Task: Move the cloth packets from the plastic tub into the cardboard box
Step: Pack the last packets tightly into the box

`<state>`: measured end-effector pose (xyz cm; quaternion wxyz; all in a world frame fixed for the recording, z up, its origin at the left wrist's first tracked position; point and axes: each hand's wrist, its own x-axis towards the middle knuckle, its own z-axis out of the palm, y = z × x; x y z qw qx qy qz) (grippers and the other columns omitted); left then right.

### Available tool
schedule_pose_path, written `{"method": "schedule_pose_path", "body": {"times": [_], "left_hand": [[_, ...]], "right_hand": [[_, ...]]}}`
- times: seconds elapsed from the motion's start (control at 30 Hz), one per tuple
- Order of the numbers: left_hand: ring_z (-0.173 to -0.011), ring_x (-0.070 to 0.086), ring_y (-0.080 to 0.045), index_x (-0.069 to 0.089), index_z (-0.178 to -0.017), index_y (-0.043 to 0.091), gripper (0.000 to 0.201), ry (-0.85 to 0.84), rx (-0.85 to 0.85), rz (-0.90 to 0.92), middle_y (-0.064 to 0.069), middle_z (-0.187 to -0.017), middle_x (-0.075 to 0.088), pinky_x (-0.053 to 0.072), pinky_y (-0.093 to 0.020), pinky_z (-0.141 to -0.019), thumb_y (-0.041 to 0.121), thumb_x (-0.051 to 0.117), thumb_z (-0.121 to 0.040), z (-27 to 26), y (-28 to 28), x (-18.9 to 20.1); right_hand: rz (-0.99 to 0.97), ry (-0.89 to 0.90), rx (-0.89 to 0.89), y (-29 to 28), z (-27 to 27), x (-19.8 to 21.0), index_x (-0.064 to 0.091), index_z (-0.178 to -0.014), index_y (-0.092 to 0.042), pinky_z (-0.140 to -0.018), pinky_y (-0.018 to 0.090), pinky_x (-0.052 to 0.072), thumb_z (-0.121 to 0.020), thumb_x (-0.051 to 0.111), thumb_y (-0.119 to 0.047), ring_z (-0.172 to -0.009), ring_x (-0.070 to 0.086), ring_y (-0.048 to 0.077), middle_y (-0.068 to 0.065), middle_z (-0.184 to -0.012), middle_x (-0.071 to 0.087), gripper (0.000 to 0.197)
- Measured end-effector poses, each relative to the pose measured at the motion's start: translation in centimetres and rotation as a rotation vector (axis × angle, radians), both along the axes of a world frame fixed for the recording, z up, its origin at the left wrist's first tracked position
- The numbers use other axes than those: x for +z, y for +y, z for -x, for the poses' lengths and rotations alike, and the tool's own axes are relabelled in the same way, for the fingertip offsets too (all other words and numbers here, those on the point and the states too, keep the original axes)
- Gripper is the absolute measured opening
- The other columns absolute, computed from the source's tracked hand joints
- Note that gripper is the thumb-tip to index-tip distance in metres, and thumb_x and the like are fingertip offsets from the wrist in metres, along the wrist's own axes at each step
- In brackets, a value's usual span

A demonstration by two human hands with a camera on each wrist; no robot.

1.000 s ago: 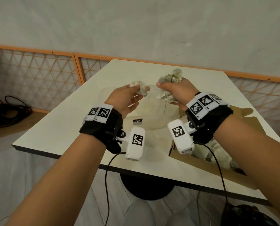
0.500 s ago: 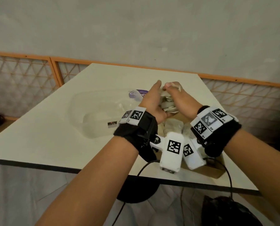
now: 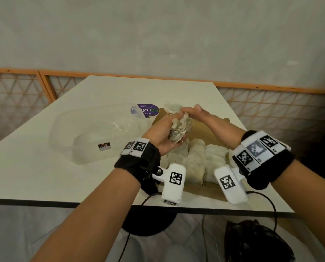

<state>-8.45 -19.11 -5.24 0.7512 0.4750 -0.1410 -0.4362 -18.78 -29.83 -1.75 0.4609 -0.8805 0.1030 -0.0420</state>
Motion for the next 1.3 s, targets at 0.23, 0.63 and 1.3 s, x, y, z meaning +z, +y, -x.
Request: {"method": "schedule_pose_path", "body": {"times": [0.23,0.63,1.3], "left_hand": [[-0.058,0.065,-0.013,0.059,-0.089,0.017,0.006,-0.156,-0.051,-0.057,-0.001,-0.069,0.068,0.05,-0.022,-0.048,0.015,0.056,-0.093,-0.3,1.3,-2.2],[-0.066,0.062,-0.015,0.056,-0.096,0.017,0.013,-0.086,-0.151,0.005,-0.003,-0.078,0.064,0.051,-0.021,-0.049,0.02,0.061,-0.084,1.2,0.8,-3.4],[-0.057,0.064,-0.011,0.06,-0.111,0.012,0.022,-0.115,-0.135,-0.028,-0.002,-0.075,0.069,0.045,-0.015,-0.041,0.009,0.054,-0.09,1.5,0.8,-3.1]], "right_hand": [[0.096,-0.125,-0.402,-1.7,6.7,-5.7,0.047,-0.128,-0.029,-0.098,0.025,0.036,-0.082,0.063,-0.041,-0.115,0.045,0.005,-0.01,-0.127,0.048,0.05],[-0.432,-0.111,-0.51,-2.7,6.0,-10.1,0.061,-0.107,-0.022,-0.094,0.036,0.049,-0.085,0.064,-0.012,-0.103,0.062,0.02,0.008,-0.114,0.064,0.025],[-0.814,-0.425,-0.454,-0.6,3.2,-6.9,0.06,-0.07,-0.017,-0.049,0.016,0.037,-0.086,0.06,-0.004,-0.062,0.051,0.008,0.001,-0.075,0.062,0.021]]}}
